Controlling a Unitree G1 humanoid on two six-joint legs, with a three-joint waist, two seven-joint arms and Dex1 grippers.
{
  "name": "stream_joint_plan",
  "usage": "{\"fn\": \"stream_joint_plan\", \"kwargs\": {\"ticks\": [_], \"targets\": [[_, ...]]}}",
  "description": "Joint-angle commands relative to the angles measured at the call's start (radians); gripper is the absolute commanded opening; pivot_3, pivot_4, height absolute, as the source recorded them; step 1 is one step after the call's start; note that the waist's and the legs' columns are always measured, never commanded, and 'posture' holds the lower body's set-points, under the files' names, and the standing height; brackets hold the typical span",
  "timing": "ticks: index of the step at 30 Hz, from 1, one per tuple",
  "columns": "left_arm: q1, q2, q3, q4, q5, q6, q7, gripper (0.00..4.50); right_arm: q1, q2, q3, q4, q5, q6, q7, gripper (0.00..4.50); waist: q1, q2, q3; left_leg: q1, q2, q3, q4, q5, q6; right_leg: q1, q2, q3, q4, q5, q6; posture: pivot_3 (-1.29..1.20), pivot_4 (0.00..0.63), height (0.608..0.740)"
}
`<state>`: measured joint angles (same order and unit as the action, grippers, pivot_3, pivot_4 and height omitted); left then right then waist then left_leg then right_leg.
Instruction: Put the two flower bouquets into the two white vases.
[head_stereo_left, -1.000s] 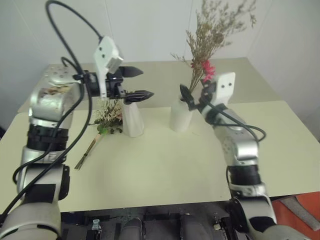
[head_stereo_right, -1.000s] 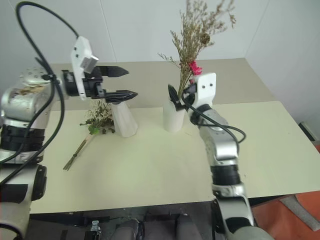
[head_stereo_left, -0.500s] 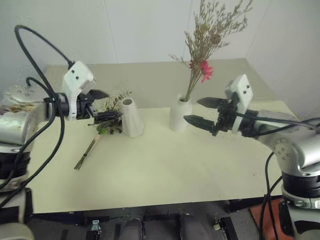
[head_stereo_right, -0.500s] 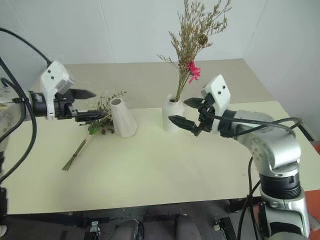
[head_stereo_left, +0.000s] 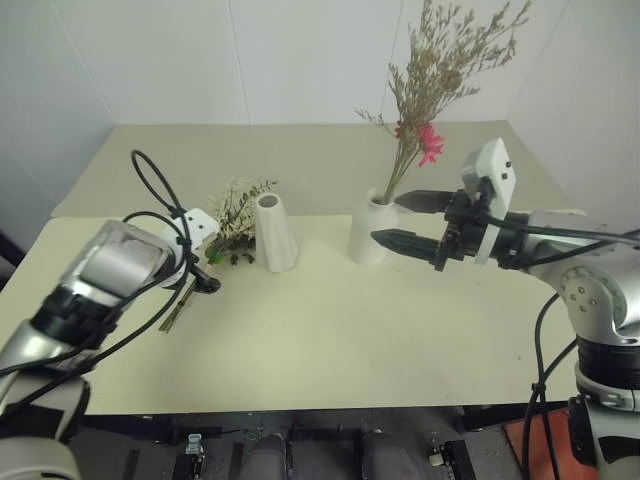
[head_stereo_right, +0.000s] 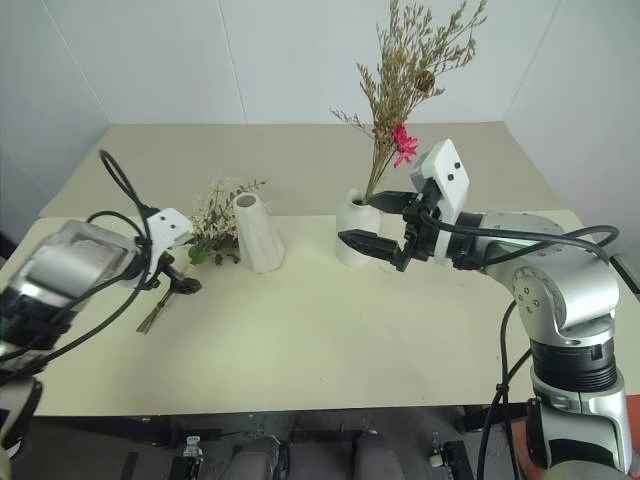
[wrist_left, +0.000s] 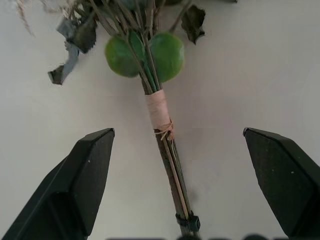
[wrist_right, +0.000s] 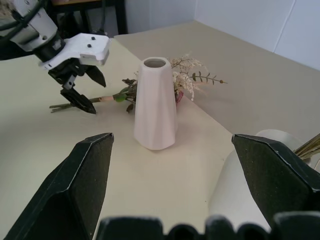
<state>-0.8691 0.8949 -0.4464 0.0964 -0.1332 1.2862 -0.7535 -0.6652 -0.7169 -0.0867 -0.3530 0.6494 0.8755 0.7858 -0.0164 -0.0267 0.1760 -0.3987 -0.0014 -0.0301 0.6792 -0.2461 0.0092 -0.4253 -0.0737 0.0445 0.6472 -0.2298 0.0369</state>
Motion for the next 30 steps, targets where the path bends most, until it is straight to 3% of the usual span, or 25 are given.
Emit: {"fn": "stream_joint_plan", "kwargs": {"ticks": [1,5,13,17,21,25,28,30], "targets": [[-0.045,-0.059,-0.033,0.165,0.070,-0.064,0.038,4.50,-0.013,-0.021,-0.052,-0.040,0.020,-0.015,-0.007,4.46,0.001,0.000,0.000,0.000,0.000,0.000,0.000,0.000,0.000,0.000,0.000,0.000,0.000,0.000,0.000,0.00,0.150,0.740],[-0.072,-0.115,-0.023,0.292,0.108,-0.126,0.050,3.71,0.015,-0.045,-0.082,-0.075,0.034,-0.004,-0.013,4.50,0.005,0.000,0.000,0.002,-0.001,0.000,0.000,0.000,0.000,0.002,-0.001,0.000,0.000,0.000,0.000,0.00,0.150,0.740],[-0.103,-0.127,0.050,0.375,0.145,-0.149,0.082,1.28,0.084,-0.103,-0.141,-0.098,0.069,-0.021,0.022,4.50,-0.007,0.000,-0.001,0.004,0.000,0.000,0.000,0.000,0.000,0.003,-0.001,0.001,0.001,0.000,0.000,0.00,0.150,0.740],[-0.170,-0.137,0.180,0.442,0.164,-0.170,0.213,0.12,0.106,-0.108,-0.148,-0.082,0.062,-0.042,0.036,4.50,-0.011,0.000,0.000,0.002,0.000,0.000,0.000,0.000,0.000,0.001,-0.001,0.001,0.001,0.000,0.000,0.00,0.150,0.740],[-0.260,-0.157,0.291,0.479,0.187,-0.239,0.359,0.12,0.121,-0.104,-0.157,-0.066,0.058,-0.063,0.047,4.50,0.001,-0.007,0.004,-0.001,0.000,-0.001,0.001,0.000,0.000,-0.001,-0.001,-0.001,0.001,0.000,0.000,0.00,0.150,0.740],[-0.346,-0.252,0.543,0.382,0.080,-0.456,0.484,0.12,0.161,-0.099,-0.188,-0.053,0.076,-0.112,0.097,4.50,0.015,-0.007,0.004,-0.004,-0.002,-0.001,0.001,0.000,0.000,-0.001,-0.004,-0.002,0.000,0.001,0.001,0.00,0.150,0.740],[-0.404,-0.341,0.683,0.282,-0.054,-0.508,0.461,0.12,0.192,-0.103,-0.206,-0.045,0.068,-0.139,0.105,4.50,0.028,-0.007,0.004,-0.008,-0.001,-0.002,0.002,0.000,0.000,-0.002,-0.005,-0.002,-0.001,0.005,0.004,0.00,0.150,0.740],[-0.423,-0.371,0.688,0.244,-0.095,-0.519,0.419,0.12,0.211,-0.103,-0.231,-0.043,0.080,-0.149,0.108,4.50,0.026,-0.007,0.004,-0.010,-0.002,-0.001,0.003,0.000,0.000,-0.003,-0.006,-0.001,-0.004,0.007,0.007,0.00,0.150,0.740]]}}
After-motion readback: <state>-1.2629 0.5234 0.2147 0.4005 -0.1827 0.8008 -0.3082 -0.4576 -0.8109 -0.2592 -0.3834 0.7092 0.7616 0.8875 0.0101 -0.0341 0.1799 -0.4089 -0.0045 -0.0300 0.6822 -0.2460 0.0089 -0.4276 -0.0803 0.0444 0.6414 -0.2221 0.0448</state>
